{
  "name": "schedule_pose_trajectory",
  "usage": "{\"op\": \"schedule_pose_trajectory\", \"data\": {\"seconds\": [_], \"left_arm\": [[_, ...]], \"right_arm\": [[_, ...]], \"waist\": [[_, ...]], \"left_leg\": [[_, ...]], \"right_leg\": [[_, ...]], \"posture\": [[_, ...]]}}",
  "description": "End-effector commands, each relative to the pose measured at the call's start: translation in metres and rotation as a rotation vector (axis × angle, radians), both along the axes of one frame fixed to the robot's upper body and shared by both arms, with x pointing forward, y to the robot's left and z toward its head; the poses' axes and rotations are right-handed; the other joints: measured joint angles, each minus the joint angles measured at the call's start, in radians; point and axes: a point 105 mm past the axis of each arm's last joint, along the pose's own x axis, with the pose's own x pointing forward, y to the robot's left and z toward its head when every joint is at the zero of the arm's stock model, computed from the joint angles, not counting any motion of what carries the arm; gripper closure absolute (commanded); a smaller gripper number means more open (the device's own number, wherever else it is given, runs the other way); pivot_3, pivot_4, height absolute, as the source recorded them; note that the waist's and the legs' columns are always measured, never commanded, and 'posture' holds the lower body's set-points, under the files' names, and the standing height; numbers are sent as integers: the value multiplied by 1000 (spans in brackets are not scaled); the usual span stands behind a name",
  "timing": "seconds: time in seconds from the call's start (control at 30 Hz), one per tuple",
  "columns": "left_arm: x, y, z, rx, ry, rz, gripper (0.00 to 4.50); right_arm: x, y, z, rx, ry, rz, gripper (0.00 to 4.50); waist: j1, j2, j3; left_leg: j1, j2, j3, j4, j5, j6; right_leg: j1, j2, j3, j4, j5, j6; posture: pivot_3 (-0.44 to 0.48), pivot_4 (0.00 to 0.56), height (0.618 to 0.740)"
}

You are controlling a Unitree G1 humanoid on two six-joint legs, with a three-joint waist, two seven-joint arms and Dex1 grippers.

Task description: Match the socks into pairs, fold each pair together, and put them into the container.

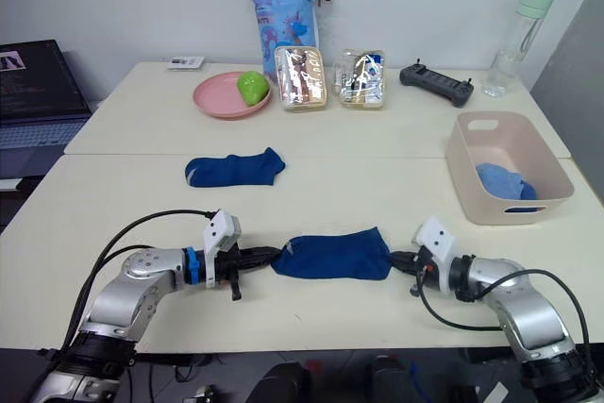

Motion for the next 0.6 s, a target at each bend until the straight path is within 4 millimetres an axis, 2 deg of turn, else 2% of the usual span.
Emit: {"op": "schedule_pose_trajectory", "data": {"seconds": [0.03, 0.2, 0.37, 0.6], "left_arm": [[-11, 5, 10, -20, 35, -26, 4500], [-25, 12, 15, -21, 112, -48, 4500], [-15, 12, 20, -23, 65, 0, 4500], [-19, 0, 2, 16, 79, -36, 4500]], "right_arm": [[-10, 4, 15, 34, 1, 34, 4463], [-27, 6, 19, 56, 73, 59, 4463], [-31, 3, 23, 65, 92, 41, 4463], [-29, -5, 13, 12, 125, 12, 4463]], "waist": [[-1, 0, 0], [0, 0, 0], [2, 0, 0], [3, 0, 0]], "left_leg": [[0, 0, 0, 0, 0, 0], [0, 0, 0, 0, 0, 0], [0, 0, 0, 0, 0, 0], [-1, 0, 0, 0, 0, 0]], "right_leg": [[0, 0, 0, 0, 0, 0], [0, 0, 0, 0, 0, 0], [0, 0, 0, -1, 0, 0], [0, 0, 0, -1, 0, 0]], "posture": [[0, 150, 740], [0, 150, 740], [0, 150, 740], [0, 150, 740]]}}
